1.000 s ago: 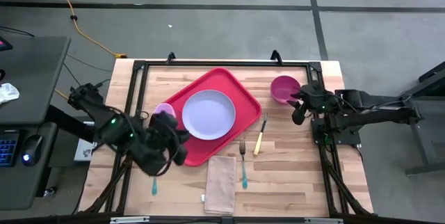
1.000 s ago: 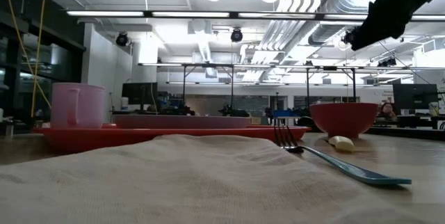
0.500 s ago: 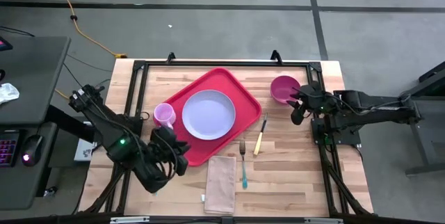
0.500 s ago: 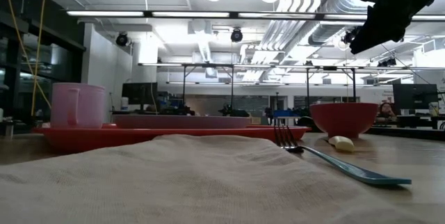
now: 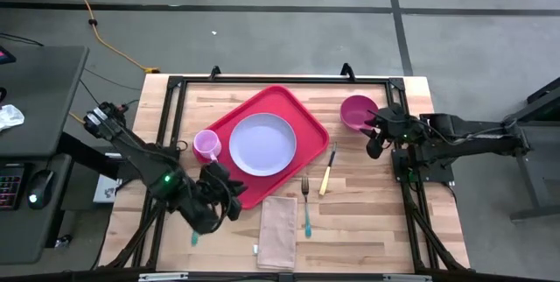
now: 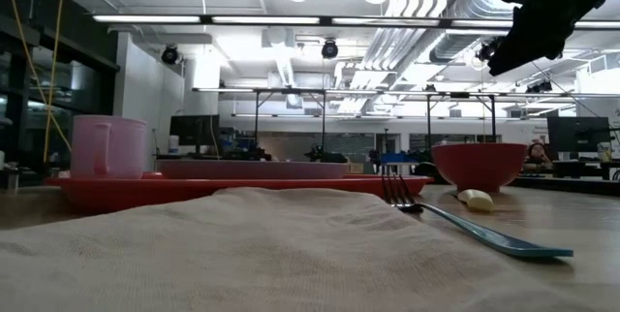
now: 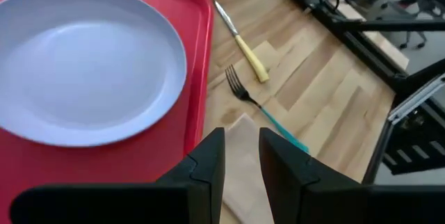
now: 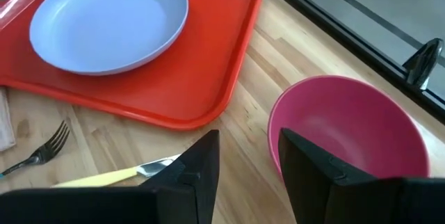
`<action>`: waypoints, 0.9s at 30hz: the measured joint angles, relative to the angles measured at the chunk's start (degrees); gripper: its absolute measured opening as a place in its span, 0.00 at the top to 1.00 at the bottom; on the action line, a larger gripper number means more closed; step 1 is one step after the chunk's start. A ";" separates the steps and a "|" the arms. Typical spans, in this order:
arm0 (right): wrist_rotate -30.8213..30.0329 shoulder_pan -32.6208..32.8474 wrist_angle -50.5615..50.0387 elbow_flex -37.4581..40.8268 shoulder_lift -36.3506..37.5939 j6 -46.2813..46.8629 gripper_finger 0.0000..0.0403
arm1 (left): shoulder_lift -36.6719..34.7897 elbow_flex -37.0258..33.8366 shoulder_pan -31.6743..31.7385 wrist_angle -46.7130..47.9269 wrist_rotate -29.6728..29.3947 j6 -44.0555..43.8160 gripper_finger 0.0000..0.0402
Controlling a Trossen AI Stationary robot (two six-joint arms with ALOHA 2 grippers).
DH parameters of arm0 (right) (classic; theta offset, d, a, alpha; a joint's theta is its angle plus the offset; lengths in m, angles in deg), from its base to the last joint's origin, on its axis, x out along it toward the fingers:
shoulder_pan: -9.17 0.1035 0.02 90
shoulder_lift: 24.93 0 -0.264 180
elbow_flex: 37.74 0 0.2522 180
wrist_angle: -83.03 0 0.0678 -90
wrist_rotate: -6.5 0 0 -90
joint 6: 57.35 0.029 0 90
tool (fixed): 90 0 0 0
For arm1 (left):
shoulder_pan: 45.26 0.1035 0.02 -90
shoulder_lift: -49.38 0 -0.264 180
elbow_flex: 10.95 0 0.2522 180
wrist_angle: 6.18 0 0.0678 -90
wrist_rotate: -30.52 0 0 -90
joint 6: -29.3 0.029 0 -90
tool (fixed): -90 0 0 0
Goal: Set up tray
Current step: Put the pink bowl on top of the white plate on the red serving tray
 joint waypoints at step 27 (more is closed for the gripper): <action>1.16 -4.70 0.79 -0.02 -15.45 -2.34 0.69 | -46.90 -38.54 4.82 -23.80 5.20 27.13 0.71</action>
